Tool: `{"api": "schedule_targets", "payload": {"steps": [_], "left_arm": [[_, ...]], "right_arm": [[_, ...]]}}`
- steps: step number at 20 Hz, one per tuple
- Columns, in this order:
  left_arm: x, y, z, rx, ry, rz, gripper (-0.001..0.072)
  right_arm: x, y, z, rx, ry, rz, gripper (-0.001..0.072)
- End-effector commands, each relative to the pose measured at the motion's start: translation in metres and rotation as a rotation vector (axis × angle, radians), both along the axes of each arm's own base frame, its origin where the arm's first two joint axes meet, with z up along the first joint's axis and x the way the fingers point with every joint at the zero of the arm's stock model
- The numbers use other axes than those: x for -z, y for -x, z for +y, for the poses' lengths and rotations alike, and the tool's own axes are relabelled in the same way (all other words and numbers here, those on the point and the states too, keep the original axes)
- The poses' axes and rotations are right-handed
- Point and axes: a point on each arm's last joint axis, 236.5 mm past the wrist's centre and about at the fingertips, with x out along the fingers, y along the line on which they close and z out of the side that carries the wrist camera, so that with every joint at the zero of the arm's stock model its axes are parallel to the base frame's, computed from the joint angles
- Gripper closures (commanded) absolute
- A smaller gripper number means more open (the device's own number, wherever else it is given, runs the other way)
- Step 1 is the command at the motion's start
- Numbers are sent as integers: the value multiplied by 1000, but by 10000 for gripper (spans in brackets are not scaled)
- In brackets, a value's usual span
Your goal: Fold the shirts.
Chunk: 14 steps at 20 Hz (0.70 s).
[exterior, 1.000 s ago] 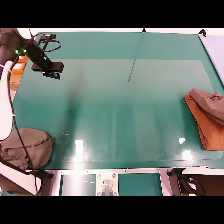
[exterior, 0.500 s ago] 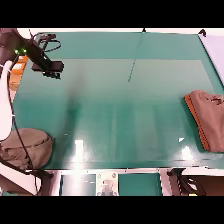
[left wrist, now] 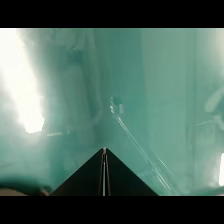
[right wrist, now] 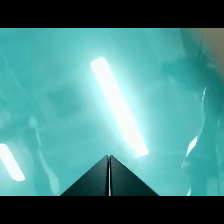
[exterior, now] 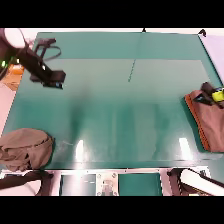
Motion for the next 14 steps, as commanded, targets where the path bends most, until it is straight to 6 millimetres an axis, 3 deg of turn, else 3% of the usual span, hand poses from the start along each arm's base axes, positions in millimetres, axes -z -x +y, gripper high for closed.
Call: {"api": "schedule_targets", "payload": {"steps": [1,3,6,8,14], "left_arm": [[25,67,-24,-45,104,6,684],[42,98,-26,-78,129,13,684],[58,121,-18,-91,113,27,683],[60,124,-17,-89,109,41,683],[60,122,-18,-92,113,33,683]], "right_arm": [[28,37,78,-166,10,-64,694],[42,54,107,-220,-2,-90,694],[49,72,134,-302,-22,-78,694],[52,93,145,-346,-55,4,693],[52,94,146,-350,-56,7,693]]}}
